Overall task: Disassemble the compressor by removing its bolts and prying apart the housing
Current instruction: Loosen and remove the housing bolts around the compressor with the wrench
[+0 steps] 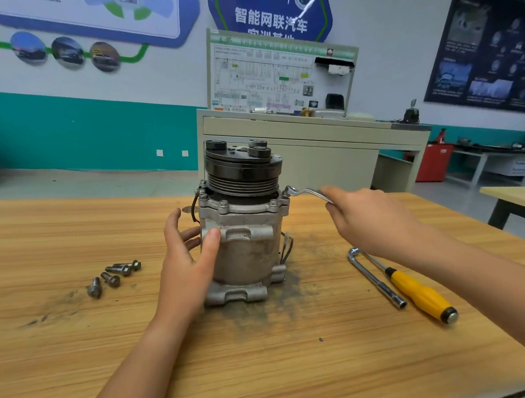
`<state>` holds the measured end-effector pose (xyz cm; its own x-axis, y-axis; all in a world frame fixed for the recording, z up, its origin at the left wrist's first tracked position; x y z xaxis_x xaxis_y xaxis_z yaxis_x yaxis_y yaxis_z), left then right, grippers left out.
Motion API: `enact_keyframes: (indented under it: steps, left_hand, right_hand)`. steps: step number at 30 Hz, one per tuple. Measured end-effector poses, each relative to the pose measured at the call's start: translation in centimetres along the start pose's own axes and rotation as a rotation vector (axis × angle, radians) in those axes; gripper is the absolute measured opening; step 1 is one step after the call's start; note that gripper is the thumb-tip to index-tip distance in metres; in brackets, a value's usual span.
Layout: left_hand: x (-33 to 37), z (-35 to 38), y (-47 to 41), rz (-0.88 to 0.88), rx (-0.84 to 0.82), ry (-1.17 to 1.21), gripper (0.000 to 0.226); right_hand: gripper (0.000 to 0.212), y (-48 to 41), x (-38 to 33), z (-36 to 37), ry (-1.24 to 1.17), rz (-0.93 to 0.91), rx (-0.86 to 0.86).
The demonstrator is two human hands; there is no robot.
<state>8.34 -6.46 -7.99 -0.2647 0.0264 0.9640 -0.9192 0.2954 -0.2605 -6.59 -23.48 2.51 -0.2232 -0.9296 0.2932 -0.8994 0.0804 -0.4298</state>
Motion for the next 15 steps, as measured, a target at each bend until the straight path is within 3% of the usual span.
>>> enact_keyframes:
  steps: [7,15]
  left_hand:
    - [0.1,0.0,0.2,-0.002,-0.020,0.003,0.094]
    - [0.1,0.0,0.2,0.000,-0.012,-0.003,0.091]
  right_hand:
    - [0.021,-2.4,-1.5,-1.2,0.287,-0.034,-0.190]
    - [0.022,-3.7,-1.0,-1.2,0.272,-0.160,-0.411]
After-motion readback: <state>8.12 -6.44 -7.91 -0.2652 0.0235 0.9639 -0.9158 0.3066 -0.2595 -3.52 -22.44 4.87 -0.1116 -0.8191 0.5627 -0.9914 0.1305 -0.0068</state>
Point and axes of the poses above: each hand's wrist, its own y-axis away from the middle knuckle, its own z-axis out of the palm, x = y × z, the point moved 6 cm from there along -y, towards the middle knuckle, and after that the axes turned 12 degrees about -z, right-handed, at the moved point
